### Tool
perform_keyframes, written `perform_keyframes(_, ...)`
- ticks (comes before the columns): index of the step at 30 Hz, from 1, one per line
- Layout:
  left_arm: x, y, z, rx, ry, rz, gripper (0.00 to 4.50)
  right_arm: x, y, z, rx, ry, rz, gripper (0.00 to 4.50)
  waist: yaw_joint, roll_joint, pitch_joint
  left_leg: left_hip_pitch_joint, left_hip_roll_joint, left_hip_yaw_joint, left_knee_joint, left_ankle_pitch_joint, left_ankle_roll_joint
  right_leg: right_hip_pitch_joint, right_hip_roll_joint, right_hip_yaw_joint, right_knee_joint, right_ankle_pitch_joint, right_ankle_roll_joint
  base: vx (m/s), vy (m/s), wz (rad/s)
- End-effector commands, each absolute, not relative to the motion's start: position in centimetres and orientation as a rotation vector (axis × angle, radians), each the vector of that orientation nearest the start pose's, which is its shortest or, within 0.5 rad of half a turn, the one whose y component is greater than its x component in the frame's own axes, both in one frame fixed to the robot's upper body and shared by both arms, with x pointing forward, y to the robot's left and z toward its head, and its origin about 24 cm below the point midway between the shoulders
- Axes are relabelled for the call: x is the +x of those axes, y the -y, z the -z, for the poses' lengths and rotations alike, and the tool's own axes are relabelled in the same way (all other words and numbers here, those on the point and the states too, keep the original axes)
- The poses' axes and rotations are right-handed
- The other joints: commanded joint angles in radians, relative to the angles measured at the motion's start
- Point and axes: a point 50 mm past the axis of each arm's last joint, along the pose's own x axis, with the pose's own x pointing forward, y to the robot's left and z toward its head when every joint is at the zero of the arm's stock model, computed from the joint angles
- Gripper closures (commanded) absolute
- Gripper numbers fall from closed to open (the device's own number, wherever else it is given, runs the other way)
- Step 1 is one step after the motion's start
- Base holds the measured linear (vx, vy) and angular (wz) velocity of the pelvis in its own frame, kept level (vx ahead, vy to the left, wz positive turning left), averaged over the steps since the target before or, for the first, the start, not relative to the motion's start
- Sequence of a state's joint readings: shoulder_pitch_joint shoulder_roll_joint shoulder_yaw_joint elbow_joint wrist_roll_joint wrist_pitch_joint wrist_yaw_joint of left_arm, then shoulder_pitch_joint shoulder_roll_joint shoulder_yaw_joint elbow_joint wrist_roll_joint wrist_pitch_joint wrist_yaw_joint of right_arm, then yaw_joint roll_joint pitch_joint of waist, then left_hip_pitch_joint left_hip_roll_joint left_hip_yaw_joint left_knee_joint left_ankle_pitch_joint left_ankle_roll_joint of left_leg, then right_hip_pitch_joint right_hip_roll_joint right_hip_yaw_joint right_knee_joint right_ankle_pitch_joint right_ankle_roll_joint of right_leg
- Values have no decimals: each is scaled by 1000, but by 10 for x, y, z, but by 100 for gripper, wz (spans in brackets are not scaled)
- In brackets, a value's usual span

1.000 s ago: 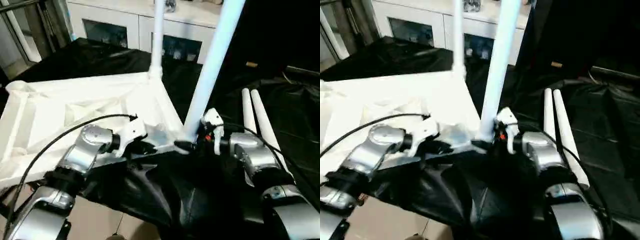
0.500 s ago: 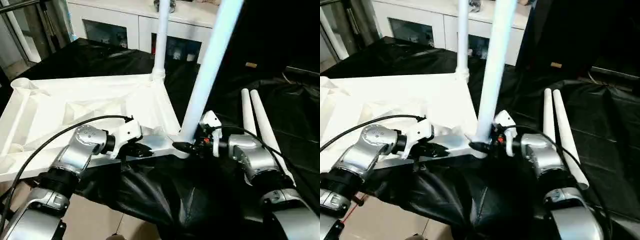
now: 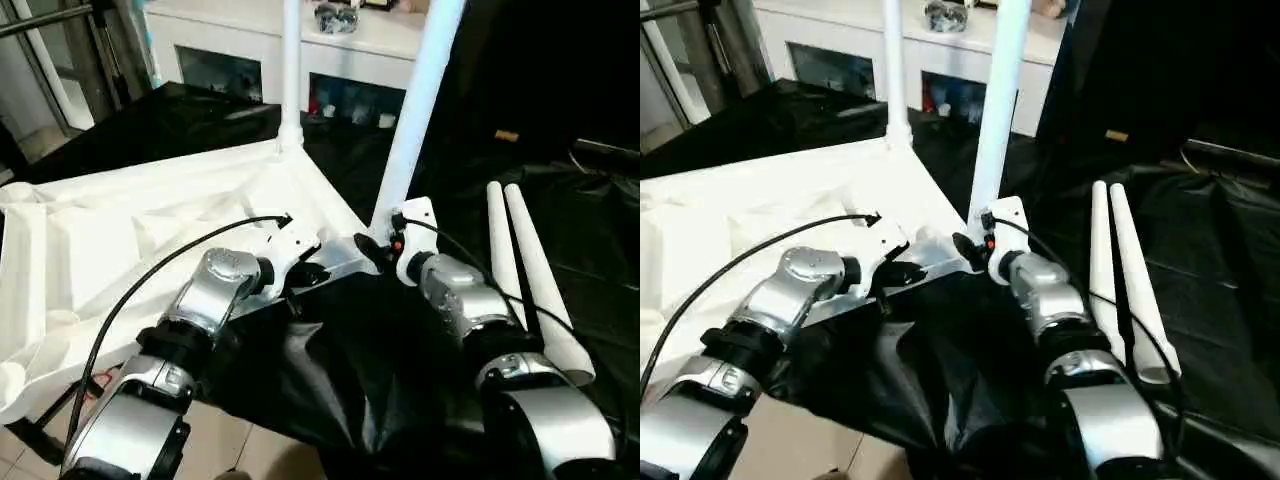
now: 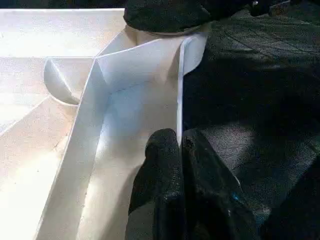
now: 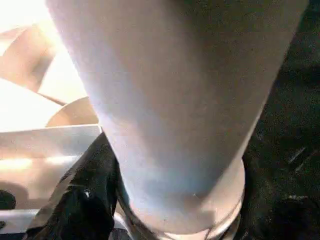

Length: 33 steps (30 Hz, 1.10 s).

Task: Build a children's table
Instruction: Rotate leg to tighten

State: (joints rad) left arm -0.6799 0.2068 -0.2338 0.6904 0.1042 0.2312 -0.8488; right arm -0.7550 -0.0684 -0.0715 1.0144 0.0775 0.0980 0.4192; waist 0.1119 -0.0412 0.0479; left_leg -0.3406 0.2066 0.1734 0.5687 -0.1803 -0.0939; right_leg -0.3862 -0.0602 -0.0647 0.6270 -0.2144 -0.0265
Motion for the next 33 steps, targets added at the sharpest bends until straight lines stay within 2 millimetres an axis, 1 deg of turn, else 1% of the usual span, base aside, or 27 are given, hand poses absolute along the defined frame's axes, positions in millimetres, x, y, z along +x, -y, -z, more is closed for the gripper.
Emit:
perform_keyframes(1, 336, -81, -53, 357, -375, 1094, 450, 347, 81, -11, 59, -479, -620, 97, -3, 4, -49, -2, 29, -8, -69, -214, 5, 37, -89, 55, -93, -242, -161, 0, 0, 0)
perform_keyframes(2, 336, -81, -53, 357, -375, 1094, 450, 347, 81, -11, 59, -479, -620, 97, -4, 3, -50, -3, 28, -7, -69, -211, 3, 38, -89, 55, -92, -241, -160, 0, 0, 0)
perform_keyframes(3, 334, -85, -53, 364, -371, 1129, 450, 348, 85, -14, 43, -461, -643, 67, -3, 3, -50, -1, 29, -7, -69, -211, 4, 37, -89, 55, -92, -239, -162, 0, 0, 0)
perform_keyframes(5, 331, -89, -53, 368, -371, 1167, 450, 348, 90, -17, 38, -445, -685, 67, -4, 2, -52, -6, 30, -8, -68, -201, 11, 42, -90, 55, -89, -214, -167, 0, 0, 0)
perform_keyframes(6, 327, -95, -53, 367, -387, 1202, 450, 348, 95, -21, 29, -429, -755, 67, -6, 1, -53, -6, 29, -6, -66, -185, 20, 42, -88, 55, -86, -183, -173, 0, 0, 0)
perform_keyframes(7, 327, -95, -53, 367, -387, 1202, 450, 348, 95, -21, 29, -429, -755, 67, -4, 2, -54, -7, 30, -7, -65, -174, 24, 46, -90, 55, -83, -162, -179, 0, 0, 0)
perform_keyframes(8, 325, -98, -53, 373, -383, 1223, 450, 347, 98, -22, 13, -419, -790, 67, -5, 3, -54, -7, 30, -5, -64, -158, 33, 44, -87, 55, -80, -124, -189, 0, 0, 0)
perform_keyframes(9, 323, -100, -53, 378, -376, 1247, 450, 346, 100, -23, 1, -411, -824, 67, -6, 3, -56, -8, 29, -4, -62, -140, 38, 46, -85, 54, -76, -91, -198, 0, 0, 0)
perform_keyframes(10, 321, -102, -53, 380, -380, 1266, 450, 345, 103, -24, -5, -405, -856, 67, -6, 2, -60, -9, 30, -3, -59, -112, 45, 49, -84, 53, -69, -39, -210, 0, 0, 0)
perform_keyframes(11, 318, -108, -53, 388, -391, 1300, 450, 342, 108, -27, -19, -390, -925, 67, -5, 2, -62, -10, 30, -4, -57, -95, 50, 51, -84, 52, -65, -8, -215, 0, 0, 0)
perform_keyframes(12, 317, -110, -53, 390, -393, 1306, 450, 341, 109, -28, -23, -387, -940, 67, -2, 3, -62, -13, 31, -2, -53, -74, 67, 51, -81, 51, -59, 43, -225, 0, 0, 0)
perform_keyframes(13, 315, -113, -53, 396, -403, 1323, 450, 339, 112, -30, -30, -378, -983, 67, -1, 3, -61, -16, 30, 0, -50, -63, 80, 51, -79, 49, -56, 76, -233, 0, 0, 0)
perform_keyframes(15, 313, -121, -52, 411, -413, 1346, 450, 335, 118, -34, -44, -356, -1063, 67, 2, 4, -61, -12, 31, 2, -50, -73, 86, 48, -78, 49, -56, 77, -239, 0, 0, 0)
perform_keyframes(16, 313, -121, -52, 411, -413, 1346, 450, 335, 118, -34, -44, -356, -1063, 67, 4, 3, -61, -11, 31, 1, -50, -78, 85, 48, -79, 49, -56, 74, -241, 0, 0, 0)
perform_keyframes(17, 311, -128, -52, 430, -427, 1361, 450, 330, 122, -36, -51, -358, -1143, 67, 3, 4, -59, -11, 31, 2, -51, -96, 79, 48, -78, 48, -59, 51, -244, 0, 0, 0)
perform_keyframes(18, 310, -131, -52, 437, -431, 1368, 450, 328, 124, -36, -55, -360, -1171, 67, 5, 4, -58, -10, 32, 1, -52, -115, 76, 48, -79, 49, -61, 23, -239, 0, 0, 0)
perform_keyframes(20, 309, -133, -52, 439, -438, 1378, 450, 326, 125, -37, -56, -362, -1204, 67, 5, 3, -57, -10, 32, 1, -54, -127, 70, 47, -80, 49, -64, -5, -235, 0, 0, 0)
perform_keyframes(22, 308, -135, -52, 439, -442, 1387, 450, 324, 126, -38, -56, -363, -1226, 93, 5, 2, -57, -10, 33, 0, -54, -132, 62, 47, -82, 50, -65, -30, -230, 0, 0, 0)
perform_keyframes(23, 307, -136, -53, 437, -443, 1400, 450, 322, 126, -38, -53, -368, -1253, 93, 5, 2, -57, -10, 34, -1, -55, -124, 60, 47, -81, 49, -65, -31, -231, 0, 0, 0)
perform_keyframes(25, 305, -138, -54, 435, -443, 1413, 450, 319, 126, -38, -50, -373, -1277, 112, 6, 1, -58, -10, 33, 0, -53, -114, 61, 47, -80, 49, -63, -22, -232, 0, 0, 0)
perform_keyframes(26, 304, -138, -54, 432, -444, 1426, 450, 318, 126, -38, -50, -377, -1294, 112, 7, 1, -57, -10, 33, 0, -54, -111, 63, 47, -80, 49, -63, -19, -233, 0, 0, 0)
perform_keyframes(27, 301, -140, -54, 425, -451, 1448, 450, 314, 124, -36, -43, -387, -1322, 137, 7, 0, -58, -11, 33, 0, -53, -112, 63, 47, -81, 50, -63, -19, -233, 0, 0, 0)
perform_keyframes(30, 300, -140, -54, 424, -453, 1453, 450, 313, 124, -36, -40, -389, -1329, 145, 7, 1, -58, -9, 33, 0, -54, -110, 63, 45, -80, 48, -63, -25, -232, 0, 0, 0)
perform_keyframes(31, 300, -140, -54, 423, -455, 1454, 450, 312, 123, -35, -36, -393, -1335, 161, 6, -1, -57, -9, 33, 0, -54, -114, 60, 44, -80, 49, -64, -34, -232, 0, 0, 0)
perform_keyframes(33, 300, -141, -53, 417, -459, 1445, 450, 310, 120, -33, -26, -403, -1340, 166, 7, -2, -57, -10, 32, 0, -54, -115, 57, 46, -81, 49, -65, -44, -227, 0, 0, 0)
